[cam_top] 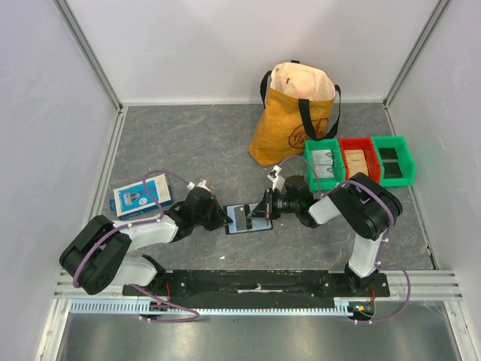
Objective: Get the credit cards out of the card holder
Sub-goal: Remove the credit card from the card holder.
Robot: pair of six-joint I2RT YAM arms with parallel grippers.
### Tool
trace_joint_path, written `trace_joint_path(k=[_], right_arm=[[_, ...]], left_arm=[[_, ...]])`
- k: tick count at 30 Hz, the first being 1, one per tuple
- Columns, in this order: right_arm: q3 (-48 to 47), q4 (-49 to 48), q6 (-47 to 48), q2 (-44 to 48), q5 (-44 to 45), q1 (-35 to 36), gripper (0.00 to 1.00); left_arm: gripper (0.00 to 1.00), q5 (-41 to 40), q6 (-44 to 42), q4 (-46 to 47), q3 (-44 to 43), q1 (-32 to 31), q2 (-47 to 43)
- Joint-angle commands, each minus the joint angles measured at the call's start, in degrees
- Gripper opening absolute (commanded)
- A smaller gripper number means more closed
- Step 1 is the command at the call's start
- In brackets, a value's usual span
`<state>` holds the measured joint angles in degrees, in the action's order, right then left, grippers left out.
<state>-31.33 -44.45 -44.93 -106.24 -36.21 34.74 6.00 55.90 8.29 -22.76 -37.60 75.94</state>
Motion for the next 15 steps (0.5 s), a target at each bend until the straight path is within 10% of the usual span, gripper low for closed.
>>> trace_joint_path(k=[1,11,15], right_arm=[[-0.40,7.86,5.02,4.01,2.19,-1.95,0.00],[-4.17,31.15,17.49,16.49,6.49,-5.30,0.00],[-7.68,42.05,23.47,22.90,9.31,-5.30,0.00]], left_arm=[[0.02,-1.08,-0.09,-3.73,2.11,0.16,0.17],[0.03,-0.20,-2.63,-2.76,1.85,0.08,-2.20],[0.26,1.29,-7.54,-4.95,-0.78,0.16,-6.15]])
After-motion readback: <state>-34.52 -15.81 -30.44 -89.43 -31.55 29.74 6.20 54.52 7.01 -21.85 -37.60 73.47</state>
